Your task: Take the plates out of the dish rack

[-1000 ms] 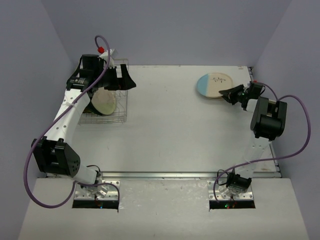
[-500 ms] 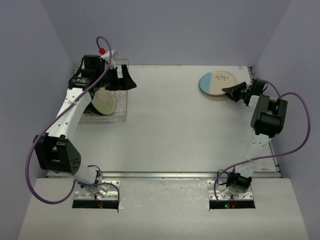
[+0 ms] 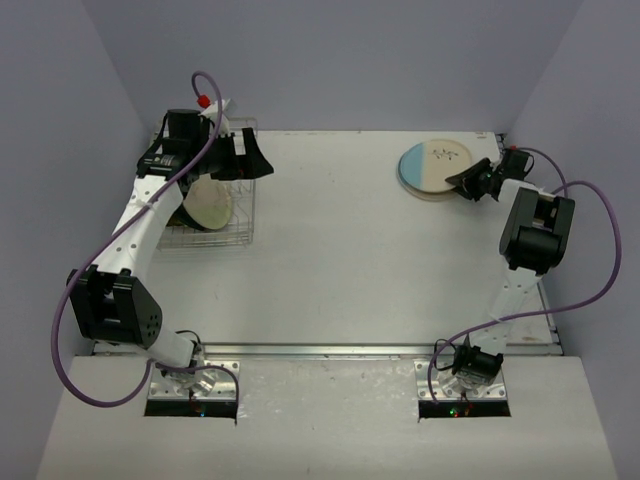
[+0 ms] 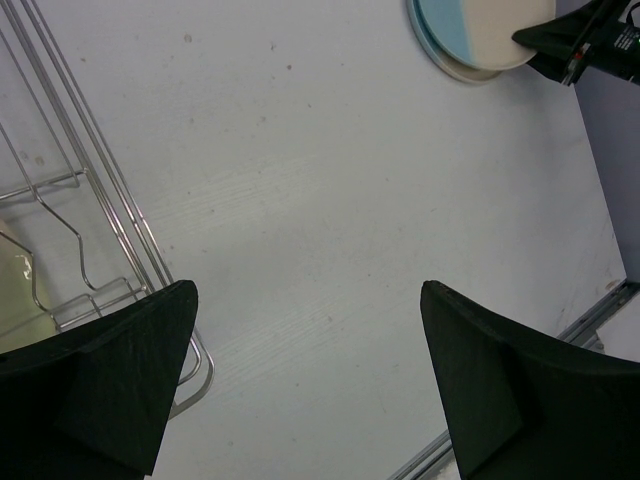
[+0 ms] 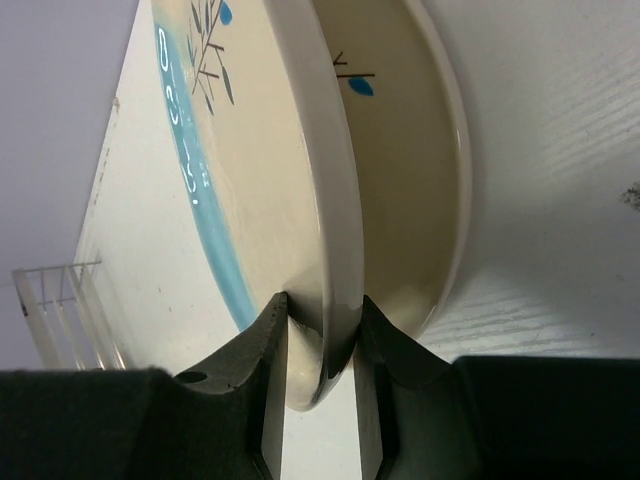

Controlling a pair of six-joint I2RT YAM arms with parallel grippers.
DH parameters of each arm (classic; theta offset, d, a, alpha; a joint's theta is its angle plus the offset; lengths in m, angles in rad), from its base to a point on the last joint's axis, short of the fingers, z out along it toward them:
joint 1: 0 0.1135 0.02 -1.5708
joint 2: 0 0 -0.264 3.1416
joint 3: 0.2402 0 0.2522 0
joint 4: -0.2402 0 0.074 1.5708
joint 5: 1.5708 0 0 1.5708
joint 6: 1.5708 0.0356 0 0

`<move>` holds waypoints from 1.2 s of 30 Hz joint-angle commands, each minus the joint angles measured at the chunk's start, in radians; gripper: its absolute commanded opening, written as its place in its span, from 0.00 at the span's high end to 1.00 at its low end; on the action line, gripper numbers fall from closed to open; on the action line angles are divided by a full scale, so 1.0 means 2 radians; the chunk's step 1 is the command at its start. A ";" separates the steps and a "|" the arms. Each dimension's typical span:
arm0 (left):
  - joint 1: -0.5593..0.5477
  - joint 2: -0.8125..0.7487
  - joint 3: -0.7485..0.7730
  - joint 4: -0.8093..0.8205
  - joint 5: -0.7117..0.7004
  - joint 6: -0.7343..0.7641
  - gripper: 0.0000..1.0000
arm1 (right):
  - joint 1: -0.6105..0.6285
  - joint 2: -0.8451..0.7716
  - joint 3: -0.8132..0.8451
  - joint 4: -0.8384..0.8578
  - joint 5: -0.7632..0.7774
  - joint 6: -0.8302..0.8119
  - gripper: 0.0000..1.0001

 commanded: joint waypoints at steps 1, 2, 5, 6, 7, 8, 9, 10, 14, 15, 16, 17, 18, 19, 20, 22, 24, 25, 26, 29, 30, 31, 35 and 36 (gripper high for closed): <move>0.007 -0.004 -0.001 0.020 0.009 -0.002 0.09 | 0.005 -0.017 0.043 -0.047 0.065 -0.059 0.72; 0.008 -0.005 -0.002 0.020 0.010 -0.002 0.09 | 0.006 -0.016 0.050 -0.055 0.070 -0.062 0.71; 0.009 -0.006 -0.005 0.021 0.012 0.000 0.09 | 0.009 -0.011 0.060 -0.074 0.084 -0.067 0.67; 0.009 -0.007 -0.006 0.021 0.013 0.000 0.09 | 0.011 -0.011 0.061 -0.079 0.090 -0.070 0.64; 0.009 -0.007 -0.006 0.022 0.014 0.000 0.09 | 0.013 -0.011 0.062 -0.083 0.097 -0.075 0.61; 0.009 -0.008 -0.007 0.022 0.014 0.000 0.09 | 0.015 -0.011 0.064 -0.087 0.105 -0.081 0.59; 0.009 -0.008 -0.007 0.023 0.014 -0.001 0.09 | 0.017 -0.012 0.065 -0.088 0.109 -0.085 0.58; 0.010 -0.008 -0.008 0.024 0.014 -0.002 0.09 | 0.019 -0.013 0.065 -0.089 0.112 -0.088 0.57; 0.011 -0.005 -0.005 0.024 0.017 -0.003 0.09 | 0.024 -0.010 0.075 -0.102 0.127 -0.095 0.56; 0.011 -0.005 -0.004 0.023 0.018 -0.003 0.09 | 0.025 -0.008 0.082 -0.111 0.133 -0.101 0.56; 0.011 -0.005 -0.003 0.023 0.019 -0.004 0.09 | 0.027 -0.007 0.084 -0.114 0.139 -0.106 0.56; 0.011 -0.004 -0.003 0.023 0.019 -0.004 0.09 | 0.030 -0.007 0.087 -0.118 0.149 -0.112 0.55; 0.012 -0.004 -0.003 0.024 0.020 -0.003 0.09 | 0.033 -0.007 0.090 -0.124 0.160 -0.120 0.54; 0.012 -0.004 -0.003 0.024 0.020 -0.003 0.09 | 0.036 -0.009 0.091 -0.125 0.167 -0.125 0.51; 0.012 -0.004 -0.003 0.024 0.020 -0.003 0.09 | 0.038 -0.010 0.093 -0.126 0.174 -0.129 0.48; 0.012 -0.003 -0.003 0.025 0.018 -0.003 0.09 | 0.042 -0.010 0.096 -0.128 0.184 -0.138 0.45; 0.012 -0.002 -0.003 0.025 0.013 -0.004 0.09 | 0.047 -0.006 0.103 -0.132 0.192 -0.149 0.44; 0.012 -0.002 -0.002 0.024 0.010 -0.004 0.09 | 0.049 -0.004 0.109 -0.135 0.195 -0.155 0.44; 0.012 -0.002 -0.001 0.023 0.008 -0.004 0.09 | 0.051 -0.001 0.115 -0.140 0.199 -0.160 0.44; 0.012 -0.001 0.002 0.019 0.002 -0.002 0.09 | 0.055 0.010 0.128 -0.147 0.202 -0.171 0.44; 0.012 -0.002 0.003 0.018 0.001 -0.001 0.09 | 0.056 0.013 0.132 -0.149 0.201 -0.174 0.44; 0.012 -0.003 0.004 0.017 0.000 0.000 0.09 | 0.058 0.016 0.136 -0.151 0.198 -0.176 0.44; 0.013 -0.006 0.003 0.016 -0.008 0.003 0.09 | 0.060 0.019 0.140 -0.153 0.183 -0.182 0.45; 0.013 -0.006 0.004 0.016 -0.011 0.003 0.09 | 0.061 0.017 0.139 -0.155 0.183 -0.183 0.45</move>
